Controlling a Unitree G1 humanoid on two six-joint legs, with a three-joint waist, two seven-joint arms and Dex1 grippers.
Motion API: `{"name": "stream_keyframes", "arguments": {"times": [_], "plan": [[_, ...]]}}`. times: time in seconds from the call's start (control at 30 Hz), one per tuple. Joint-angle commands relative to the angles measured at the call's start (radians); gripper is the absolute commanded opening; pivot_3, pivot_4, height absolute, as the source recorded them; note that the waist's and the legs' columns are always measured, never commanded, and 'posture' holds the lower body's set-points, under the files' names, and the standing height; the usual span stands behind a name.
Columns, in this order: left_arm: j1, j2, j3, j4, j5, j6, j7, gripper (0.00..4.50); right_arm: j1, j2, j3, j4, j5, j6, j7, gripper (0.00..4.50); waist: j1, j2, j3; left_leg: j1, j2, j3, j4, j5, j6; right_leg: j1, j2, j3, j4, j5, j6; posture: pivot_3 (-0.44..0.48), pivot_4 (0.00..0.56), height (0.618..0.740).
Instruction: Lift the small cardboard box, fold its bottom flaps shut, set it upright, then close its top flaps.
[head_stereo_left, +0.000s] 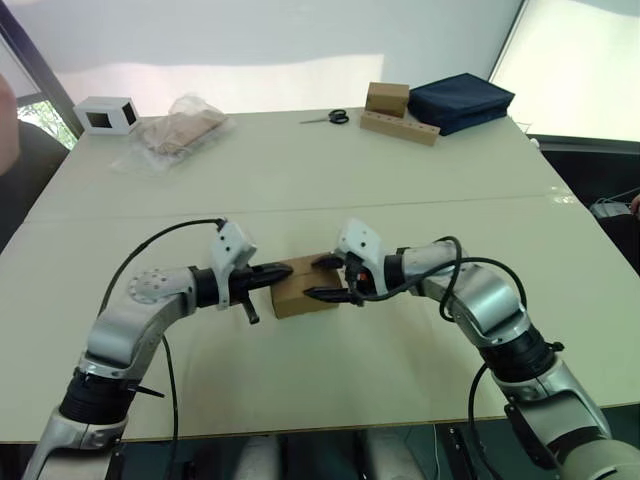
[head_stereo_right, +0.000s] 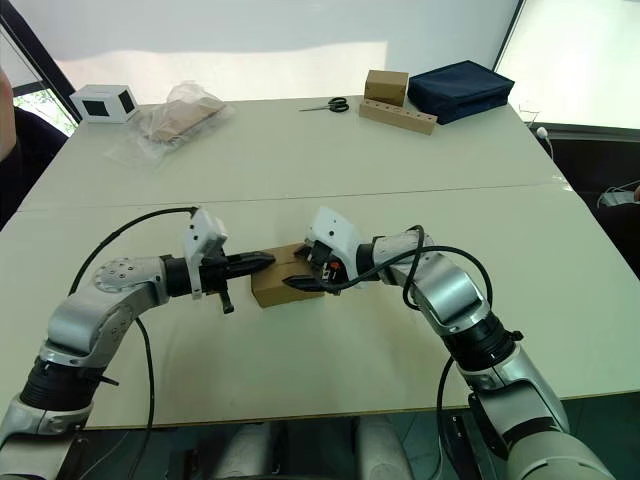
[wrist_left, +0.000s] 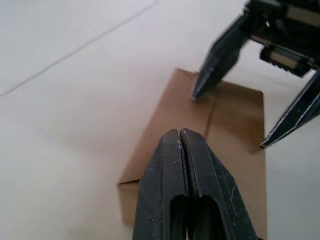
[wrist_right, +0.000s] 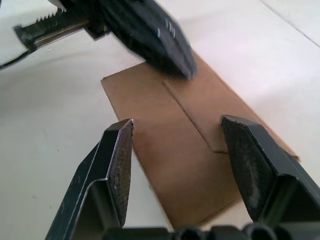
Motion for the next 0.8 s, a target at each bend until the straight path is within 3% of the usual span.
{"name": "stream_keyframes", "arguments": {"times": [0.03,0.27,0.43,0.6,0.8], "plan": [[0.028,0.030,0.124,-0.081,-0.077,0.033,0.019,0.00,0.014,0.010,-0.134,-0.076,0.106,0.009,-0.001,2.85,0.000,0.000,0.000,0.000,0.000,0.000,0.000,0.000,0.000,0.000,0.000,0.000,0.000,0.000,0.000,0.000,0.150,0.740],[0.216,0.130,0.280,-0.237,-0.118,0.083,0.041,0.00,0.128,-0.052,-0.329,-0.229,0.285,0.119,-0.026,2.85,0.000,0.000,0.000,0.000,0.000,0.000,-0.001,0.000,0.000,0.000,0.000,0.000,-0.001,0.000,0.000,0.000,0.150,0.740],[0.383,0.172,0.393,-0.321,-0.252,0.199,0.022,0.00,0.282,-0.133,-0.403,-0.314,0.346,0.170,-0.041,2.85,0.006,0.000,0.000,0.000,0.000,0.000,-0.001,0.000,0.000,0.001,-0.001,0.000,-0.001,0.000,0.000,0.000,0.150,0.740],[0.601,0.191,0.433,-0.405,-0.261,0.200,-0.015,0.00,0.428,-0.212,-0.444,-0.340,0.353,0.177,-0.047,2.85,0.004,0.000,0.000,0.001,0.000,0.001,-0.001,-0.001,0.001,0.001,-0.001,0.000,-0.001,0.000,0.000,0.000,0.150,0.740],[0.730,0.174,0.419,-0.401,-0.213,0.138,-0.018,0.00,0.525,-0.253,-0.449,-0.315,0.332,0.131,-0.052,2.85,0.007,0.000,0.000,0.002,0.000,0.001,-0.001,-0.001,0.001,0.002,0.000,0.000,-0.002,0.000,0.000,0.000,0.150,0.740]]}}
